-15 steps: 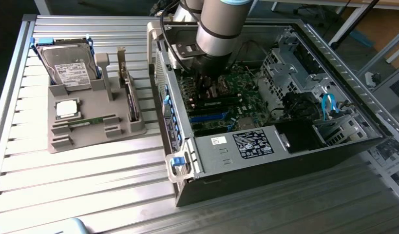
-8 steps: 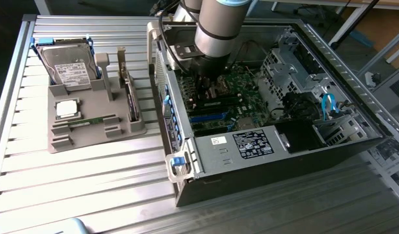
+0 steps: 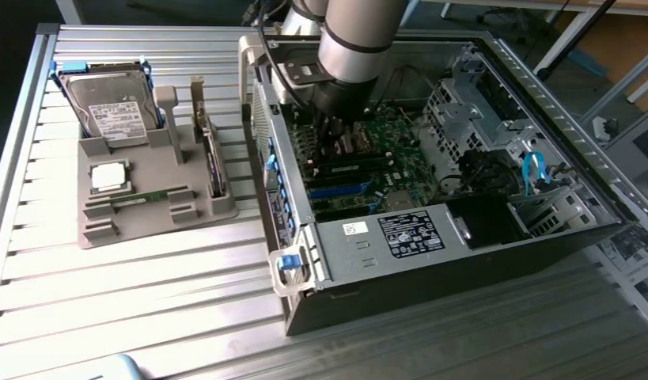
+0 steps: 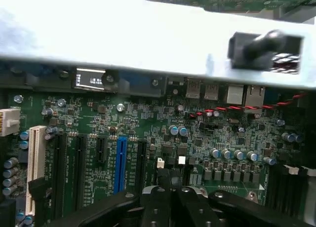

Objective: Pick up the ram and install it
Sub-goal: 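Press down the ram until it locks into place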

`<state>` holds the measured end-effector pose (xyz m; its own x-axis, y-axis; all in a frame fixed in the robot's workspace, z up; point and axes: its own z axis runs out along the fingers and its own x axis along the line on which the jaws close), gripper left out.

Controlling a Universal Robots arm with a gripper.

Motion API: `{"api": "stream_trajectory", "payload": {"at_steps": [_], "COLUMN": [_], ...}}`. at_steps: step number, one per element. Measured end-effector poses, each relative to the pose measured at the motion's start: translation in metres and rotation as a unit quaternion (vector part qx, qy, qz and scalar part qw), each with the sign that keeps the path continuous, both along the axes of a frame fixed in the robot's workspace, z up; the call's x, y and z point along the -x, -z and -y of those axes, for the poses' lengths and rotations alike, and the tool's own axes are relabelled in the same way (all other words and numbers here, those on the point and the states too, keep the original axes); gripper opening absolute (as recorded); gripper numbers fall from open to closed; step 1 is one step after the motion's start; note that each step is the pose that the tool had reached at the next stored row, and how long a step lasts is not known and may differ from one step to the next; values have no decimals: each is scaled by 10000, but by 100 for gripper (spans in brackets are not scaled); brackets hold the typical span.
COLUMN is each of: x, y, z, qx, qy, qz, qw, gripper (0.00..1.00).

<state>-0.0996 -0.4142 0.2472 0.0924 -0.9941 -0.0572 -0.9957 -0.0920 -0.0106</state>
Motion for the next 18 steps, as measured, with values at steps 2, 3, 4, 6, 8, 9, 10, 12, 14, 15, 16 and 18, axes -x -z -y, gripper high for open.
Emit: {"api": "stream_trajectory", "payload": {"at_steps": [2,3,4,6,8,9,10,12,14,15,16,18], "x": [0,0,0,0,-3,-4,-5,-14,-34,-53,-70,-109], "y": [-99,-131,-166,-247,-330,-371,-397,-429,-446,-448,-449,-450], "z": [0,0,0,0,0,0,0,0,0,0,0,0], "qx": [0,0,0,0,0,1,1,0,0,-1,0,0], "qy": [0,0,0,0,-1,0,0,-1,0,0,0,-1], "qz": [-1,0,0,0,-1,-1,-1,-1,-2,-2,-2,-2], "qw": [10000,10000,10000,10000,10000,10000,10000,10000,10000,10000,10000,10000], "gripper": [11,11,11,11,11,11,11,11,11,11,11,11]}}
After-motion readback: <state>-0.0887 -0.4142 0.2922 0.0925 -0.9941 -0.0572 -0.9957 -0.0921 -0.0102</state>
